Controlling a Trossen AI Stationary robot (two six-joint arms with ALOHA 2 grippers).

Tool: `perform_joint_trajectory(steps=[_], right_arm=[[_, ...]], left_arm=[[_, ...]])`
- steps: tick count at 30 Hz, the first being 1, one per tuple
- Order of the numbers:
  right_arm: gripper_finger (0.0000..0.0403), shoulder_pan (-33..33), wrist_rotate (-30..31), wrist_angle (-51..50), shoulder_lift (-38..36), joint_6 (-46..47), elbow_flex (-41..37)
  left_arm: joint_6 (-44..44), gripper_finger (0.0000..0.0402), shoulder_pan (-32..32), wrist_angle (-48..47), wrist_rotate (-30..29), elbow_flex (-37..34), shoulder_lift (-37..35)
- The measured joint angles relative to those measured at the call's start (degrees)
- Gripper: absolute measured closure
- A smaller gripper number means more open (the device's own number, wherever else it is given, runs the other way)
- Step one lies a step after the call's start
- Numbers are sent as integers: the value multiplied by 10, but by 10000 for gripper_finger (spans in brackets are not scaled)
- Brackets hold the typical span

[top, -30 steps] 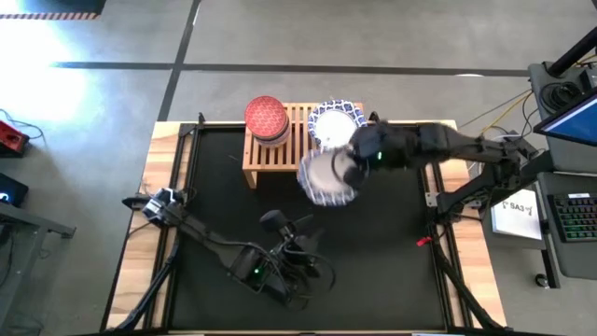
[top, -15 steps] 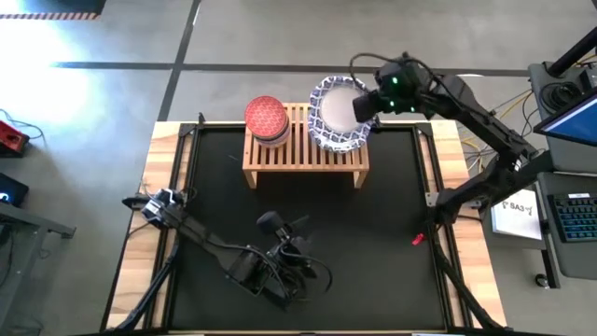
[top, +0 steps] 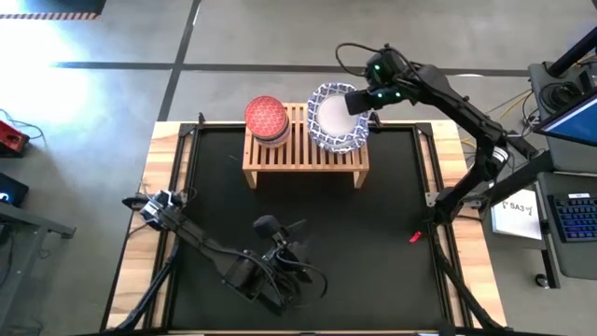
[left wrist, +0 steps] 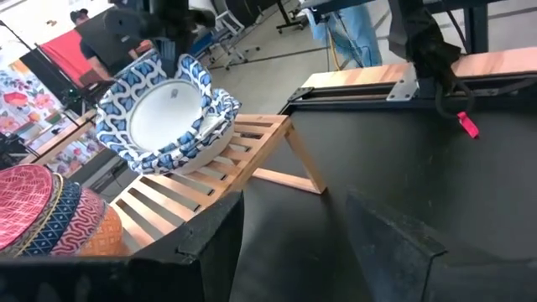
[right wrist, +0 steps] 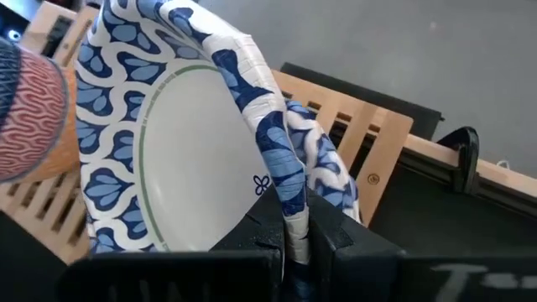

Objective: Place and stack bowls onto a shelf
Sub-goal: Stack the white bowl on top of the white bowl on the shelf

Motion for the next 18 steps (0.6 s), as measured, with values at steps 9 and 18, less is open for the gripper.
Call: perform_joint_trajectory(steps=[9, 18], right_arm=[[394, -8, -43, 8, 24, -25, 0], [394, -18, -80, 15, -4, -22, 2]], left_arm=[[-58, 209, -2, -57, 0, 0, 0], [-60, 209, -2, -61, 0, 0, 0]])
